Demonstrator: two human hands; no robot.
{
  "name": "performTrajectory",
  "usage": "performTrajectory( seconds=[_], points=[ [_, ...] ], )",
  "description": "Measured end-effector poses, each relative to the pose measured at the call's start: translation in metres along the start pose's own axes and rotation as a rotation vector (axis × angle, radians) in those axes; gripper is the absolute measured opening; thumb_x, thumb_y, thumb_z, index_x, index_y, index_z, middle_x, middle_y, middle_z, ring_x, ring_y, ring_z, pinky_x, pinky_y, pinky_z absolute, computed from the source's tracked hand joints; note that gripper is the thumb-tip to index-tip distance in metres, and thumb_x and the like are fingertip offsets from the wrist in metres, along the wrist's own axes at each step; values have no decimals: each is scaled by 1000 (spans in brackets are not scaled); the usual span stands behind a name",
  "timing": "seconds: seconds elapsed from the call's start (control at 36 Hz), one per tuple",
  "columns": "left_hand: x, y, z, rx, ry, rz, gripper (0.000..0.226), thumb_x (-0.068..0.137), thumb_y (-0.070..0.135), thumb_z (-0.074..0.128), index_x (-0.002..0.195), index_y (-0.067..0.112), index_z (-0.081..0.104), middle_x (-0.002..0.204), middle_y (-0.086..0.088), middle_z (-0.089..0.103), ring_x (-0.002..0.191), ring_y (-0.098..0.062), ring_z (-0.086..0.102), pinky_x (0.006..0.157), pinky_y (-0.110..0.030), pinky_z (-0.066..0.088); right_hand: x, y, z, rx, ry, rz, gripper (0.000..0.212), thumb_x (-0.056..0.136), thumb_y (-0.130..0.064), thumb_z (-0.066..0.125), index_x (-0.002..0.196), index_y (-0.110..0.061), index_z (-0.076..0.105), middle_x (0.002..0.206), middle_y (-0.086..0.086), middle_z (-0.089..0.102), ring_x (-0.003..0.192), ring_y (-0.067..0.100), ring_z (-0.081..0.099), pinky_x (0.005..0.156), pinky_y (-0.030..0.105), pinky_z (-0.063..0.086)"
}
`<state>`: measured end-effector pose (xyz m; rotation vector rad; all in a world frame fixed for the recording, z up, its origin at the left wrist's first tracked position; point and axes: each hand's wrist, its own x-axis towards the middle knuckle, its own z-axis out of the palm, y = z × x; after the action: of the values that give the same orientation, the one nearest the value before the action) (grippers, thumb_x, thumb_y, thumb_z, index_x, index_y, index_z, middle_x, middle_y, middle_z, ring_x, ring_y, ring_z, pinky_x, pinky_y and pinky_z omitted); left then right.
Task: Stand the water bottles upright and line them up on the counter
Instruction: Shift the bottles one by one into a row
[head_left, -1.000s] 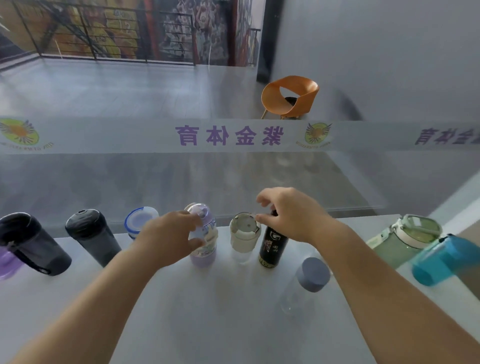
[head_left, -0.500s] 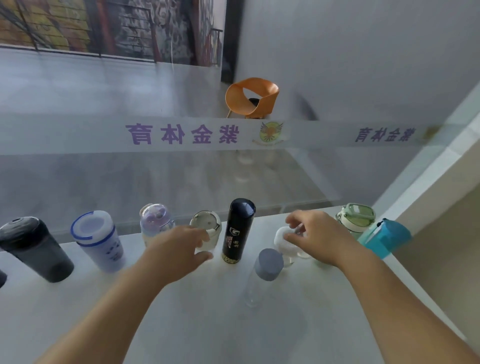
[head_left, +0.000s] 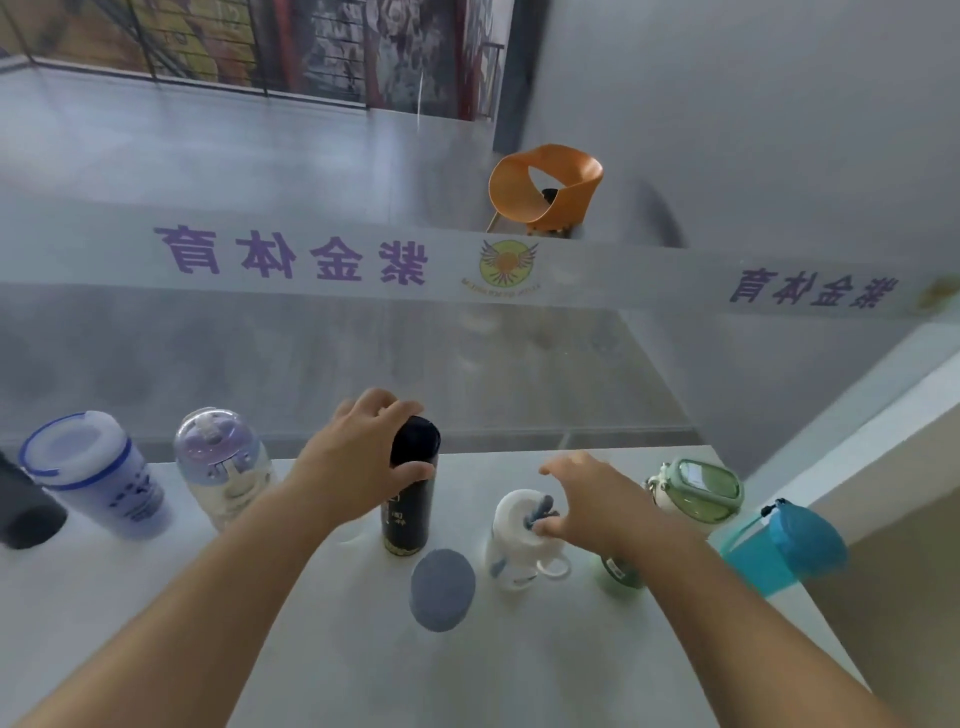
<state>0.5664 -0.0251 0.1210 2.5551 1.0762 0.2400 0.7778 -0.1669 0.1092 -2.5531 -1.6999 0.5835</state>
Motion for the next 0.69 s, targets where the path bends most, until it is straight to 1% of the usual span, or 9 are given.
performTrajectory(
  seconds=[0.08, 0.17, 0.28, 0.39, 0.44, 0.53, 0.69],
  points=[
    [8, 4, 7, -2, -78, -51, 75, 75, 56, 64, 137, 33, 29, 139, 3, 34, 126, -24, 35, 102, -43, 42, 11, 6, 12, -18, -46, -64, 78, 74, -46, 71, 141, -26, 36, 140, -1, 41, 126, 22, 40, 97, 37, 43],
    [12, 6, 14, 6, -126, -75, 81, 73, 56, 66, 139, 35, 24, 140, 4, 33, 124, -24, 38, 100, -40, 42, 20, 9, 23, -28, -90, -108, 82, 71, -46, 73, 141, -27, 34, 136, 0, 41, 122, 24, 42, 96, 38, 44],
    [16, 8, 21, 1, -125, -102, 82, 73, 54, 68, 140, 36, 24, 137, 7, 34, 119, -22, 44, 96, -34, 43, 30, 10, 35, -32, -147, -130, 82, 71, -44, 76, 140, -28, 34, 136, 1, 40, 121, 26, 44, 96, 38, 44],
    [20, 8, 23, -33, -109, -133, 75, 75, 42, 69, 138, 36, 29, 132, 4, 39, 112, -21, 49, 90, -29, 42, 39, 11, 42, -2, -217, -132, 83, 69, -42, 78, 139, -34, 35, 134, 2, 41, 121, 27, 46, 100, 39, 43],
    [22, 10, 23, -37, -103, -140, 72, 77, 41, 69, 137, 35, 31, 131, 2, 40, 110, -21, 49, 88, -27, 41, 43, 12, 43, -1, -216, -134, 82, 67, -42, 79, 138, -35, 37, 132, 2, 44, 119, 27, 48, 98, 38, 45],
    [26, 13, 23, -32, -103, -146, 71, 78, 41, 68, 137, 33, 30, 132, 1, 41, 111, -22, 49, 89, -29, 44, 49, 14, 42, 10, -195, -130, 81, 66, -42, 79, 137, -35, 39, 128, 3, 46, 115, 26, 51, 95, 38, 47],
    [33, 19, 24, -52, -90, -154, 74, 77, 39, 70, 137, 29, 27, 134, 0, 41, 113, -22, 48, 90, -32, 46, 64, 14, 37, 27, -145, -107, 71, 67, -37, 74, 131, -28, 45, 123, 7, 47, 110, 30, 53, 92, 39, 49]
  ],
)
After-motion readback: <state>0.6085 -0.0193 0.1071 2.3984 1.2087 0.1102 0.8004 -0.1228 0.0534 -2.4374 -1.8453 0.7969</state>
